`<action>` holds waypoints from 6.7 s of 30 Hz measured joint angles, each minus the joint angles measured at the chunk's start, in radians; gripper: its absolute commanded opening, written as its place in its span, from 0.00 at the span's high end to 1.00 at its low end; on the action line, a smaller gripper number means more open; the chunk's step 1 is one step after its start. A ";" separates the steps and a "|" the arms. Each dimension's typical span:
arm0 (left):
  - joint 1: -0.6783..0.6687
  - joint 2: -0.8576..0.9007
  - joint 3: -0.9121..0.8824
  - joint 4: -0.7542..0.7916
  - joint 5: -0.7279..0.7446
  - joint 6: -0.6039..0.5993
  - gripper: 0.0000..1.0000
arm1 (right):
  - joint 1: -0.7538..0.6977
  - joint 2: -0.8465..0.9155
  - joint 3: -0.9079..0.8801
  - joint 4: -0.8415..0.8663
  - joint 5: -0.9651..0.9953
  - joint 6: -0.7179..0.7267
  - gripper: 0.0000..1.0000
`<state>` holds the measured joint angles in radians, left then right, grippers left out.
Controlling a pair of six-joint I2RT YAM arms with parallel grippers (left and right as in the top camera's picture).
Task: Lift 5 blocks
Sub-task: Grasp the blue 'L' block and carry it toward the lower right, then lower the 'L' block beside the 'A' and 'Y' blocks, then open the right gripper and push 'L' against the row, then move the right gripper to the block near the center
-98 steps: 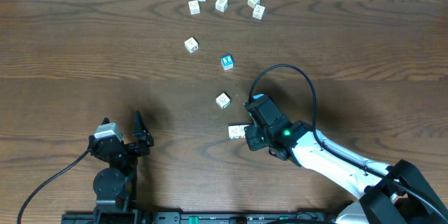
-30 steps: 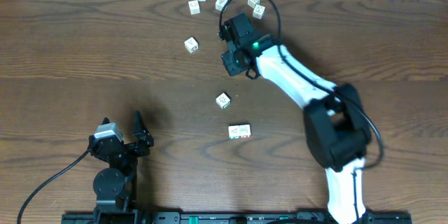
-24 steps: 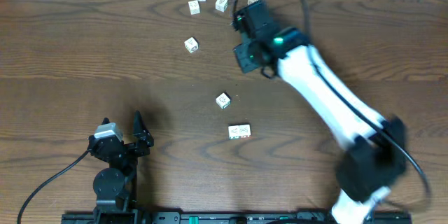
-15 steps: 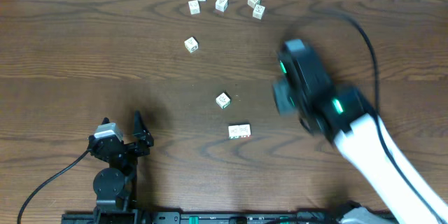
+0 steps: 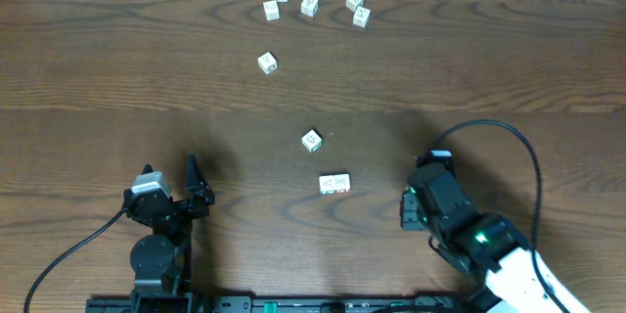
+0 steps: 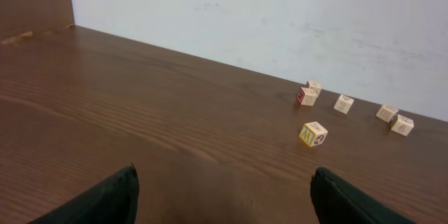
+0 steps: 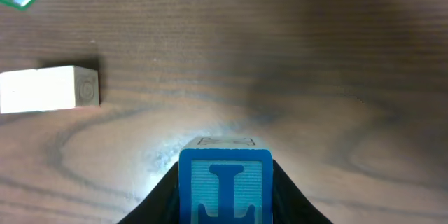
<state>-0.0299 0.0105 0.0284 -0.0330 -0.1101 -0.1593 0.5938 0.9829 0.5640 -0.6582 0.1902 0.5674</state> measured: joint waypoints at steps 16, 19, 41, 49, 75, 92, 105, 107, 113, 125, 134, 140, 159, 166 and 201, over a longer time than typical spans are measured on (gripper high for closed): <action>0.000 0.000 0.000 0.000 0.000 0.000 0.21 | 0.002 0.430 0.009 0.336 -0.177 0.012 0.99; 0.000 0.000 0.000 0.000 0.000 0.000 0.21 | 0.004 0.430 0.011 0.338 -0.194 -0.006 0.99; 0.000 0.000 0.000 0.000 0.000 0.000 0.21 | 0.008 0.475 0.011 0.444 -0.201 -0.088 0.93; 0.000 0.000 0.000 0.000 0.000 0.000 0.21 | 0.008 0.518 0.027 0.478 -0.198 -0.090 0.73; 0.000 0.000 0.000 0.000 0.000 0.000 0.21 | 0.008 0.457 0.096 0.301 -0.172 -0.129 0.35; 0.000 0.000 0.000 0.000 0.000 0.000 0.21 | -0.069 0.425 0.163 0.206 -0.054 -0.177 0.99; 0.000 0.000 0.000 0.000 0.000 0.000 0.21 | -0.068 0.570 0.163 0.270 -0.111 -0.190 0.99; 0.000 0.000 0.000 0.000 0.000 0.000 0.21 | -0.062 0.570 0.163 0.270 -0.120 -0.190 0.99; 0.000 0.000 0.000 0.000 0.000 0.000 0.21 | -0.029 0.570 0.163 0.271 -0.144 -0.190 0.99; 0.000 0.000 0.000 0.000 0.000 0.000 0.21 | 0.007 0.570 0.163 0.274 -0.161 -0.182 0.99; 0.000 0.000 0.000 0.000 0.000 0.000 0.21 | 0.007 0.570 0.163 0.274 -0.166 -0.090 0.99; 0.000 0.000 0.000 0.000 0.000 0.000 0.21 | 0.007 0.570 0.163 0.275 -0.175 -0.057 0.99; 0.000 0.000 0.000 0.000 0.000 0.000 0.21 | 0.008 0.570 0.163 0.326 -0.203 -0.056 0.99; 0.000 0.000 0.000 0.000 0.000 0.000 0.21 | 0.011 0.570 0.163 0.328 -0.217 -0.056 0.99; 0.000 0.000 0.000 0.000 0.000 0.000 0.21 | -0.036 0.674 0.550 0.226 -0.280 -0.406 0.07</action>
<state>-0.0299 0.0105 0.0284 -0.0334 -0.1101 -0.1593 0.5579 1.6569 1.1141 -0.4320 -0.0902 0.1619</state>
